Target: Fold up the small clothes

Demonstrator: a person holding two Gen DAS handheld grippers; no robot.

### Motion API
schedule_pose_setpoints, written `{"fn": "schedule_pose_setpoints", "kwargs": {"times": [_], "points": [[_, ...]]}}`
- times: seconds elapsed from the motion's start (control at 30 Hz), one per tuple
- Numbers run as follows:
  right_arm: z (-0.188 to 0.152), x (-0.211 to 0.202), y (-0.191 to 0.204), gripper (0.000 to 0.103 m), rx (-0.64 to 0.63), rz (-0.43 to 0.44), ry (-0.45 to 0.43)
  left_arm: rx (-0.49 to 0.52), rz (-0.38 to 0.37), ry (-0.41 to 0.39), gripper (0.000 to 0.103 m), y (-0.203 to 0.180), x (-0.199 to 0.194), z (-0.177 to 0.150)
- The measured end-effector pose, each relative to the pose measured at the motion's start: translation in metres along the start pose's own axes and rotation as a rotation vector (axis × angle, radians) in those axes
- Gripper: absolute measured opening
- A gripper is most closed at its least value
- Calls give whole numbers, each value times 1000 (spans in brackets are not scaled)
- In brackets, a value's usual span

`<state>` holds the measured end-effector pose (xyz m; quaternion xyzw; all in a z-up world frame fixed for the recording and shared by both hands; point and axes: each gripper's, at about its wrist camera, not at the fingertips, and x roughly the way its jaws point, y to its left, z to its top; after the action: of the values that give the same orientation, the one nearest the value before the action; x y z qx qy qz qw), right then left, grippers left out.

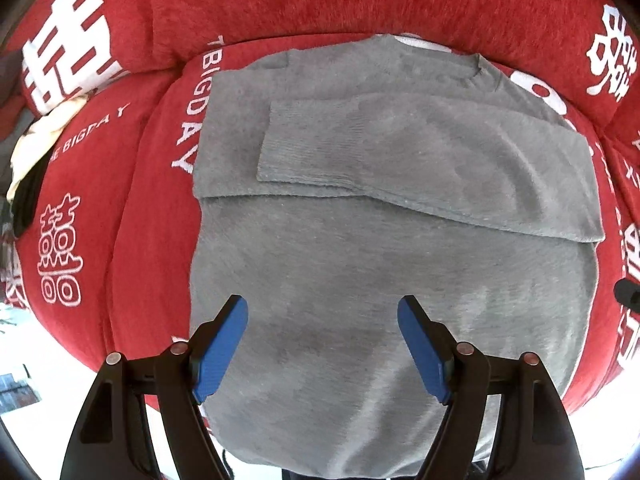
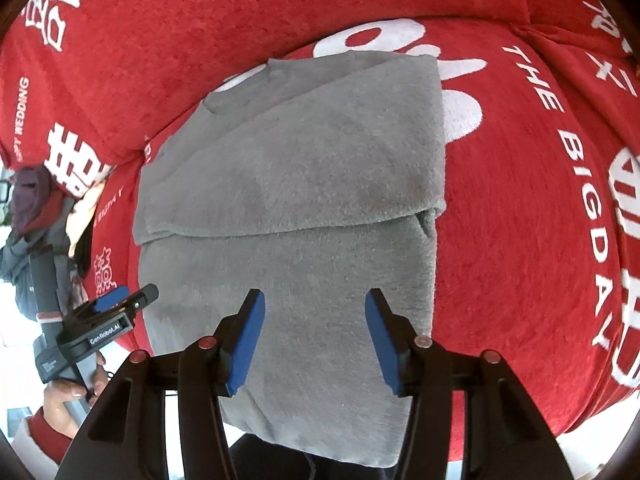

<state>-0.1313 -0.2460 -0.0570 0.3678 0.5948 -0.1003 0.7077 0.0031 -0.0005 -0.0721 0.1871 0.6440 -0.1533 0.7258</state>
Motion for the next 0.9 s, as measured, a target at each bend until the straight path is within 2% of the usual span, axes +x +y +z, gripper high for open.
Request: {"fn": "schedule_pose_setpoints", "kwargs": {"times": [0.33, 0.43, 0.57, 0.6, 0.63, 0.67, 0.8, 0.9], "points": [[9, -2, -8, 60, -51, 23, 22, -50, -12, 17, 78, -22, -4, -18], [10, -2, -10, 60, -47, 24, 19, -62, -7, 37, 78, -22, 0, -21], [9, -3, -8, 60, -46, 17, 6, -60, -7, 22, 78, -20, 1, -23], [8, -3, -7, 60, -46, 14, 1, -53, -9, 18, 83, -19, 0, -24], [6, -3, -6, 62, -46, 10, -5, -47, -9, 16, 100, -19, 0, -25], [4, -4, -5, 67, -44, 6, -13, -38, -4, 12, 103, -18, 0, -26], [-6, -7, 4, 73, -52, -18, -44, 7, 2, -5, 103, -14, -4, -31], [-14, -11, 13, 82, -57, -36, -69, 10, -6, -9, 103, -5, -8, -38]]}}
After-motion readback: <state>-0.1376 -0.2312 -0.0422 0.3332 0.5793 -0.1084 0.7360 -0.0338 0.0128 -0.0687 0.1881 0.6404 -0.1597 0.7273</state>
